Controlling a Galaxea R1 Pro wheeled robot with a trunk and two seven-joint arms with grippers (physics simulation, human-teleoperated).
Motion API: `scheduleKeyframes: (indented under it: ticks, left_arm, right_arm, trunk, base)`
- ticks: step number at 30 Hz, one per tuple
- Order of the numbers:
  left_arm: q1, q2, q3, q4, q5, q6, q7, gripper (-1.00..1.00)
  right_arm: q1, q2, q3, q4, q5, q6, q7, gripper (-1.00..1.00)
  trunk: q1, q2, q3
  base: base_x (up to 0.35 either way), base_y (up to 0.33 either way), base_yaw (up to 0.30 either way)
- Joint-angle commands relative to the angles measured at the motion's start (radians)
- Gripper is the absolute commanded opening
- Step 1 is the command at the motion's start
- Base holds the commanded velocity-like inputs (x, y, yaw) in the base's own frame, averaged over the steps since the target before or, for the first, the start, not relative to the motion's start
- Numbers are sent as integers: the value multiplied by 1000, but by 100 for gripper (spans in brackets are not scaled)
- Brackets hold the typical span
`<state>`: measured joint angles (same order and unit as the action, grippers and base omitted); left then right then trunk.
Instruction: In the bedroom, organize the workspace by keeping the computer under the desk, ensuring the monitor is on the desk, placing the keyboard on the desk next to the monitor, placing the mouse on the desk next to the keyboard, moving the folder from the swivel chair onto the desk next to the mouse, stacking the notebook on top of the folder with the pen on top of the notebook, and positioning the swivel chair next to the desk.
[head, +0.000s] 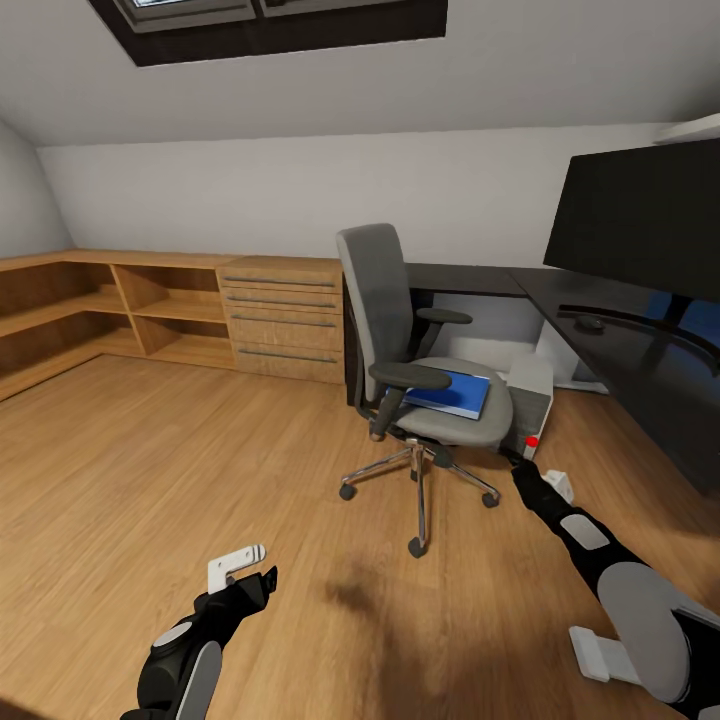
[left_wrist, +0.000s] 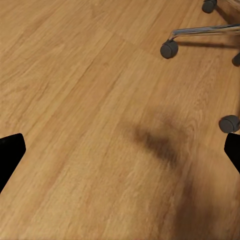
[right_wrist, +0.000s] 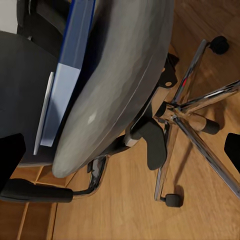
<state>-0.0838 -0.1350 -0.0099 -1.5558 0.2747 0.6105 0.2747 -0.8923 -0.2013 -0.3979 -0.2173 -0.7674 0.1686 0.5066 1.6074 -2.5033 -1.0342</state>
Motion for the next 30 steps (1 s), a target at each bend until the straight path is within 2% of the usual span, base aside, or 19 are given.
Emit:
scheduleKeyframes:
  ticks: [1,2,5,8,9,10,14,16,20,25,30]
  left_arm:
    - [-1,0,-1,-1,11,3,9,100]
    - [0,0,-1,-1,11,3,9,100]
    - [0,0,-1,-1,11,3,9,100]
    - [-1,0,-1,3,11,3,10,100]
    - [-1,0,-2,7,11,3,10,100]
    - [-1,0,-2,9,11,3,10,100]
    - [0,0,-2,11,11,3,9,100]
    - [0,0,-2,11,11,3,8,100]
    - [-1,0,-2,13,11,3,6,100]
    - [-1,0,-5,14,11,3,6,100]
    - [-1,0,-7,16,11,3,7,100]
  right_arm:
    - [-1,0,-4,0,-9,10,3,100]
    - [-1,-1,-3,1,-8,9,25,100]
    - [-1,0,-2,0,-8,8,25,100]
    - [-1,6,-5,-1,-9,-21,-32,100]
    - [-1,10,-18,-2,-17,-55,-69,100]
    - [-1,19,-34,-2,-42,-95,-94,100]
    - [-1,31,-47,-2,-99,-139,-113,100]
    - [-1,33,-49,-3,-113,-147,-116,100]
    - [-1,33,-44,-13,-120,-152,-94,100]
    - [-1,35,-46,-63,-123,-154,-49,100]
    - [-1,32,-47,-65,-118,-152,-34,100]
  trunk:
    - [0,0,-1]
    - [0,0,-1]
    - [0,0,-1]
    - [0,0,-1]
    - [0,0,-1]
    - [0,0,-1]
    - [0,0,-1]
    - [0,0,-1]
    - [0,0,-1]
    - [0,0,-1]
    - [0,0,-1]
  base:
    - [0,0,0]
    - [0,0,0]
    - [0,0,0]
    - [0,0,0]
    - [0,0,0]
    - [0,0,0]
    - [97,0,0]
    - [234,0,0]
    - [173,0,0]
    - [23,0,0]
    - [2,0,0]
